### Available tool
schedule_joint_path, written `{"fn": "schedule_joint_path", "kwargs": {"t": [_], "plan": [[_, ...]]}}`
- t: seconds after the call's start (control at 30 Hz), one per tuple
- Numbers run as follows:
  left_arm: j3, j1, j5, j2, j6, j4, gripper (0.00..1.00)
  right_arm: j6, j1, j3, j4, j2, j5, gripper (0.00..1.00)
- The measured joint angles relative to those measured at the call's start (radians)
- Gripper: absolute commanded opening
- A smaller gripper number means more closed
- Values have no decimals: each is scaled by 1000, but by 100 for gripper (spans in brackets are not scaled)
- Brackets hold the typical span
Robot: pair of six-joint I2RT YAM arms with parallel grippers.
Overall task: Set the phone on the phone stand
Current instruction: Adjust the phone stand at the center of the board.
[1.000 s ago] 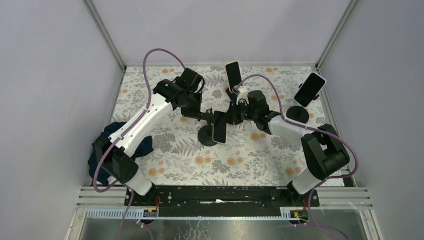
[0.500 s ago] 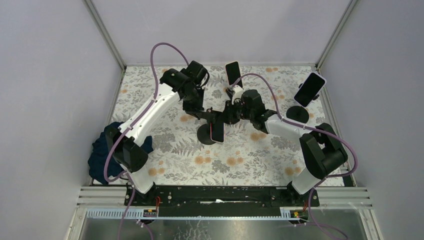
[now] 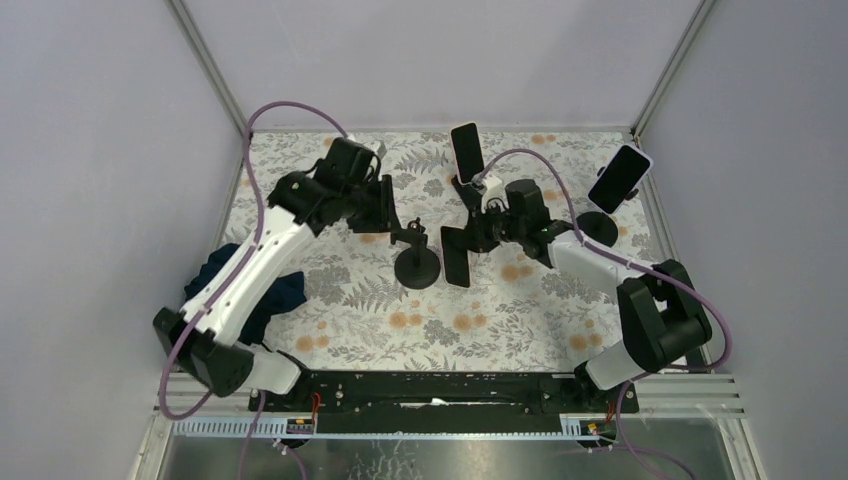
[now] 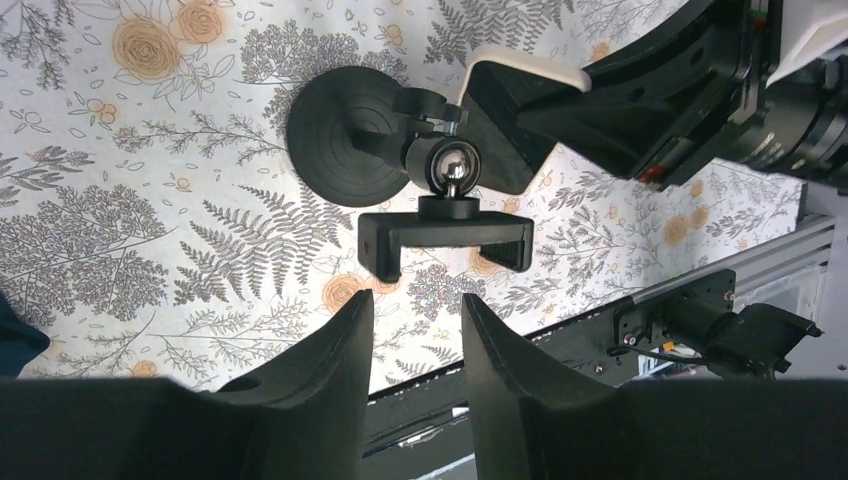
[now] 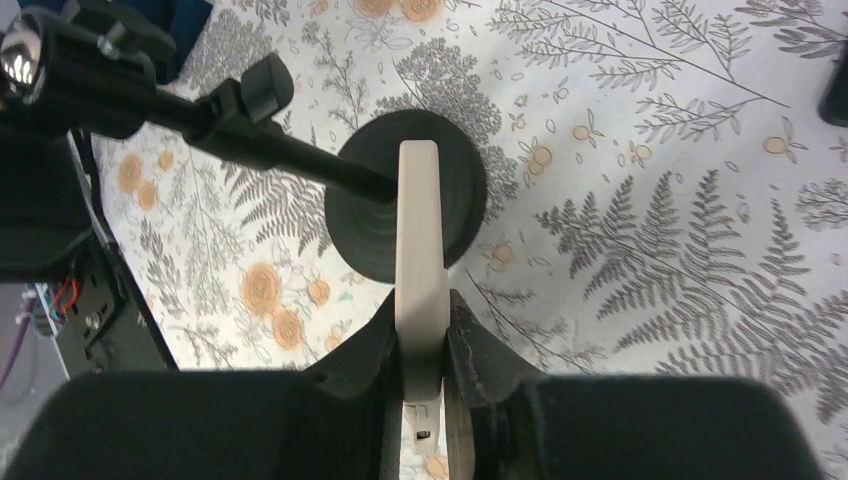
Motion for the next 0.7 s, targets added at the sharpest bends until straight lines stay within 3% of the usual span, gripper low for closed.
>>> {"fn": "schedule_joint_path", "kwargs": {"t": [0.13,0.2,0.27,0.3,0.4,0.5,0.7], "plan": [[-164,4,8,-167,17,139,53,-95,-68,0,-70,-32,-72,0],[-282,4,17,-285,46,243,70,-140,-105,5,-114,-53,-116,0],[-426,4,35,-434,84,378,93,-182,-146,17,-163,-73,-170,0],[-493,4,45,-496,103,457,98,-205,-170,28,-191,-84,-207,0],[-717,4,90,-686,140,711,99,-283,-222,76,-285,-109,-306,0],[-849,4,122,-778,129,910,99,-363,-239,146,-392,-130,-391,0],[-896,4,278,-721,62,1205,96,-466,-238,355,-599,-142,-581,0]]}}
